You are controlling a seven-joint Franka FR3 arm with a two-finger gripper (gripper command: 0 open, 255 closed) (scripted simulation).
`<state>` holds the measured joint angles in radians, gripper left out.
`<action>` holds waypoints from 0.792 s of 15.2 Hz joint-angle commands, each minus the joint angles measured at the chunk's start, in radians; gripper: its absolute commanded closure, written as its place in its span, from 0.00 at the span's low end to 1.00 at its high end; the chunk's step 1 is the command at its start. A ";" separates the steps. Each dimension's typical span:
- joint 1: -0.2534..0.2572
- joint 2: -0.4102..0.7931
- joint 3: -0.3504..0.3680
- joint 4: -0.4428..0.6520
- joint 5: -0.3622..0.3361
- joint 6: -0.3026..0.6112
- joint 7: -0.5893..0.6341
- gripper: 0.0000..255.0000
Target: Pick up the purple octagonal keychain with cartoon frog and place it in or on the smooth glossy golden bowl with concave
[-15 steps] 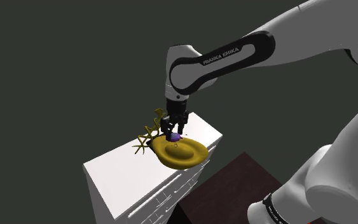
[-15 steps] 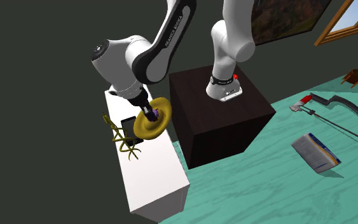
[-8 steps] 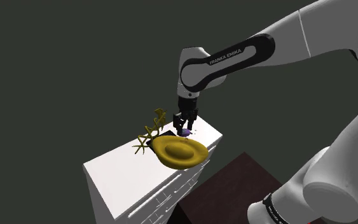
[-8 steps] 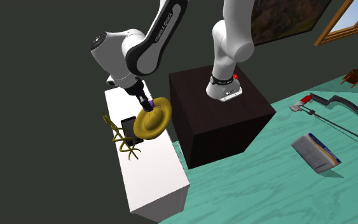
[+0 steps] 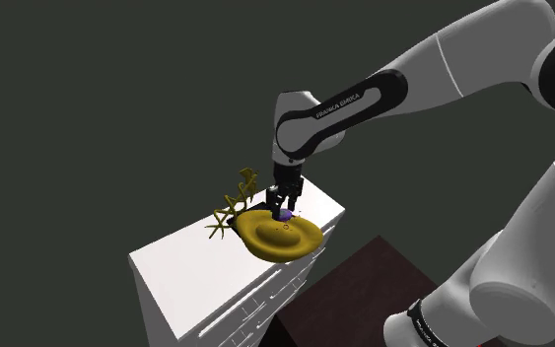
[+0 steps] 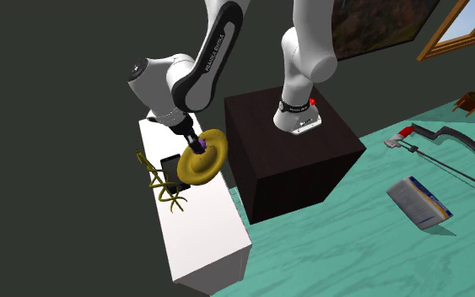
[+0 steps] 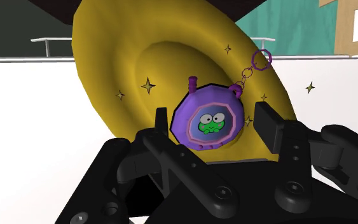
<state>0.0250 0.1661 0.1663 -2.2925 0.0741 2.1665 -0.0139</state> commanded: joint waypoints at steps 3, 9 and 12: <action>0.002 0.048 -0.002 -0.003 -0.007 0.051 0.002 1.00; 0.002 0.059 -0.002 -0.004 -0.008 0.063 0.002 1.00; 0.002 0.058 -0.002 -0.004 -0.008 0.062 0.002 1.00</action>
<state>0.0274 0.2246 0.1639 -2.2965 0.0659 2.2290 -0.0119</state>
